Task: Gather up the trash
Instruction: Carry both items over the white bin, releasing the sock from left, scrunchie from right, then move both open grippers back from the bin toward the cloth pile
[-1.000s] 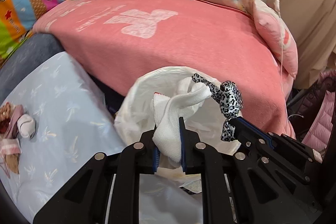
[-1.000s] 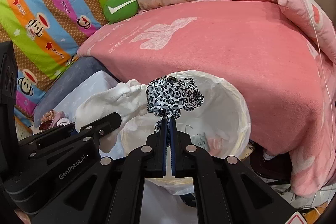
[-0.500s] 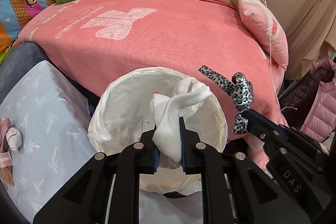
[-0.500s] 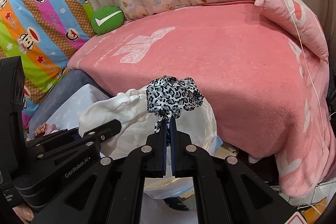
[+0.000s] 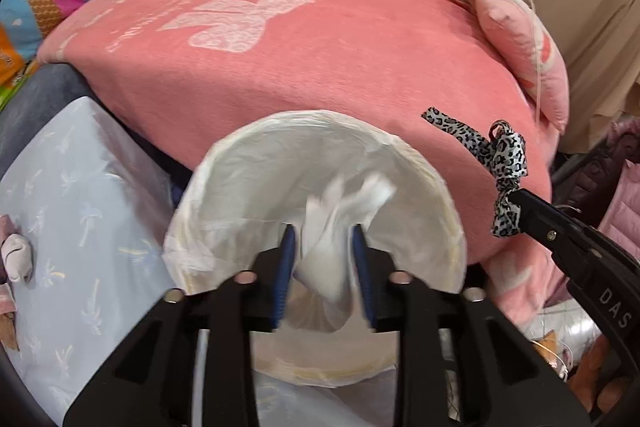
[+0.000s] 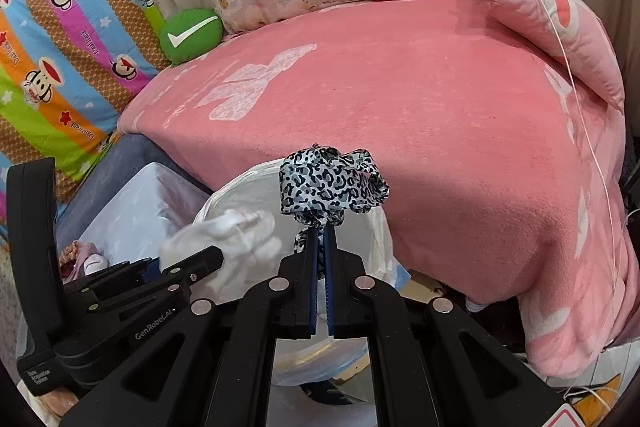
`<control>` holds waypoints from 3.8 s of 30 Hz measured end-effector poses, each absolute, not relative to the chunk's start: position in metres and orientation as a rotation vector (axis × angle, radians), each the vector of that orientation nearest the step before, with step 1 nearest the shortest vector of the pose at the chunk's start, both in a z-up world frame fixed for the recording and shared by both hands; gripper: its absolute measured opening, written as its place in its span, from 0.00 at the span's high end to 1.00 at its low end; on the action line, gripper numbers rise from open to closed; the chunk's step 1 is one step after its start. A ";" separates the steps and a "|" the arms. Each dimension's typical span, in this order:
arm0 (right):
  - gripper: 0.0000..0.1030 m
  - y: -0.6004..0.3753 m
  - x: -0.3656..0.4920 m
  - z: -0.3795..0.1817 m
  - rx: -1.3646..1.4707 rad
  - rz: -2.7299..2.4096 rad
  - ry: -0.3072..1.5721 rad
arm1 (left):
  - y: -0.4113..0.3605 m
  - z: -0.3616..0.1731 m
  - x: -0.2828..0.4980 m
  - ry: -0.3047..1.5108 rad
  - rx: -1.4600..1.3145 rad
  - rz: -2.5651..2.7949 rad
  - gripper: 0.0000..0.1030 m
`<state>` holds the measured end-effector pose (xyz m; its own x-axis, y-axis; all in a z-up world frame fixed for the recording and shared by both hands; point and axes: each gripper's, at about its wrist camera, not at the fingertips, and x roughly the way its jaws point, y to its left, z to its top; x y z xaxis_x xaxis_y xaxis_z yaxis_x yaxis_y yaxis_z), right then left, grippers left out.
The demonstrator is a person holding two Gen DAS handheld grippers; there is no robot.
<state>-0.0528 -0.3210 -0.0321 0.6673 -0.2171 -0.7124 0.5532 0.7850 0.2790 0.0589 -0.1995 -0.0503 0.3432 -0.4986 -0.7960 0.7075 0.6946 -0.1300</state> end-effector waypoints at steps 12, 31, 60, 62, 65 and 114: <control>0.97 -0.284 -0.003 -0.030 0.440 -0.368 0.750 | -0.164 -0.045 0.076 0.913 0.235 -0.669 0.40; 0.72 -0.272 0.009 -0.025 0.414 -0.355 0.749 | -0.141 -0.040 0.088 0.905 0.197 -0.630 0.33; 0.72 -0.226 0.017 -0.006 0.356 -0.315 0.749 | -0.083 -0.027 0.100 0.885 0.120 -0.568 0.33; 0.72 -0.219 0.018 -0.005 0.344 -0.308 0.752 | -0.075 -0.026 0.101 0.881 0.109 -0.558 0.33; 0.72 -0.208 0.019 -0.003 0.327 -0.298 0.758 | -0.062 -0.025 0.103 0.882 0.085 -0.541 0.33; 0.72 0.006 0.154 -0.064 0.140 0.029 0.943 | 0.192 -0.087 0.170 0.958 -0.165 -0.181 0.33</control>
